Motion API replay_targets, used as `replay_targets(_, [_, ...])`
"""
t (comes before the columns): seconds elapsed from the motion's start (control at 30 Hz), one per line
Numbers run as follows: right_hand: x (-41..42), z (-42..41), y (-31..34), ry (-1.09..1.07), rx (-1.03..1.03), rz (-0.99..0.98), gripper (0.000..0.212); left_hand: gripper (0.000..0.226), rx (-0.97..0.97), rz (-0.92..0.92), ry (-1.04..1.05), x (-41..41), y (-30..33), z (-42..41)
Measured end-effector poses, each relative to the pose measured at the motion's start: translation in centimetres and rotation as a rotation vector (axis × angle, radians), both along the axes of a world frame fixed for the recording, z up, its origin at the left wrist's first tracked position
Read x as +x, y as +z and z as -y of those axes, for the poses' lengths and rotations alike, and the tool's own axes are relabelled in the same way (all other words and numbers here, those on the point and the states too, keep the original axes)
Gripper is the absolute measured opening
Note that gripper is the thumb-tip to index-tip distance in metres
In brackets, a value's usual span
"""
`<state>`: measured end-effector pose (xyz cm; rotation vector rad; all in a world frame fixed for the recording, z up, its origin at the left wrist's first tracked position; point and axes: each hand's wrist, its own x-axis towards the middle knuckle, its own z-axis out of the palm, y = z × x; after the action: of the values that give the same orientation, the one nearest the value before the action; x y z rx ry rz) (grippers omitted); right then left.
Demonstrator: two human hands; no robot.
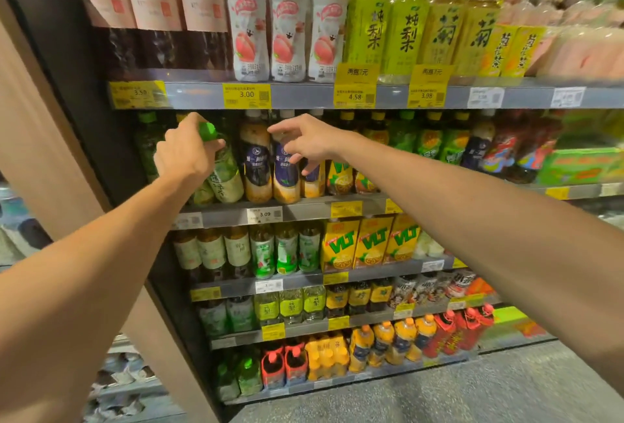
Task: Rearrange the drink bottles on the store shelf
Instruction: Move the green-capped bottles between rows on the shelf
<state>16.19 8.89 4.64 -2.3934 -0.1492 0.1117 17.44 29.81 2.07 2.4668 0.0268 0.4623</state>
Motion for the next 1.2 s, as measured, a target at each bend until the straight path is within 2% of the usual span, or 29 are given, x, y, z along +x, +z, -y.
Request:
replay_targets(0.13, [-0.6,1.4,1.5,-0.008,-0.021,-0.006,0.069,0.047,0.041,0.019,-0.011,-0.8,0.8,0.1])
replay_targets(0.27, [-1.6,2.4,2.6,0.043,-0.043,-0.016,0.056,0.052,0.131,0.039,-0.056,-1.1,1.5,0.9])
replay_targets(0.37, [-2.4,2.7,3.1,0.059,0.017,-0.023,0.051,0.055,0.189,0.094,-0.112,-1.5,2.6,1.9])
replay_targets(0.53, [-3.3,1.5,1.5,0.02,0.034,-0.006,0.079,0.053,0.163,0.21,-0.244,-2.5,4.0,5.1])
replay_targets(0.63, [-3.4,0.4,-2.4,-0.185,0.16,0.092,0.077,0.063,0.165,0.239,-0.285,-3.7,4.1,7.9])
replay_targets(0.7, [-3.9,1.0,-4.9,-0.329,0.228,0.131,0.08,0.064,0.161,0.215,-0.317,-4.3,3.6,9.1])
replay_targets(0.8, [-5.9,2.7,-6.6,-0.424,0.157,0.117,0.08,0.068,0.216,0.178,-0.433,-5.1,2.6,10.8])
replay_targets(0.83, [-7.0,3.2,-6.8,-0.438,0.15,0.106,0.087,0.067,0.209,0.152,-0.476,-5.4,2.4,11.6])
replay_targets(0.9, [-8.6,4.6,-7.2,-0.443,0.167,0.107,0.098,0.063,0.097,0.073,-0.521,-5.8,2.3,13.0])
replay_targets(1.0, [-10.7,6.6,-7.6,-0.406,0.213,0.116,0.07,0.068,-0.055,0.004,-0.506,-5.4,2.2,14.5])
replay_targets(1.03, [-11.3,7.3,-7.7,-0.384,0.237,0.106,0.068,0.068,-0.072,-0.023,-0.492,-5.3,1.9,15.1])
replay_targets(1.1, [-12.4,8.8,-8.0,-0.361,0.221,0.079,0.074,0.058,-0.078,-0.096,-0.436,-5.1,0.9,16.3])
replay_targets(1.2, [-13.9,11.4,-8.8,-0.315,0.148,0.054,0.096,0.036,-0.054,-0.281,-0.344,-5.1,-1.9,17.8])
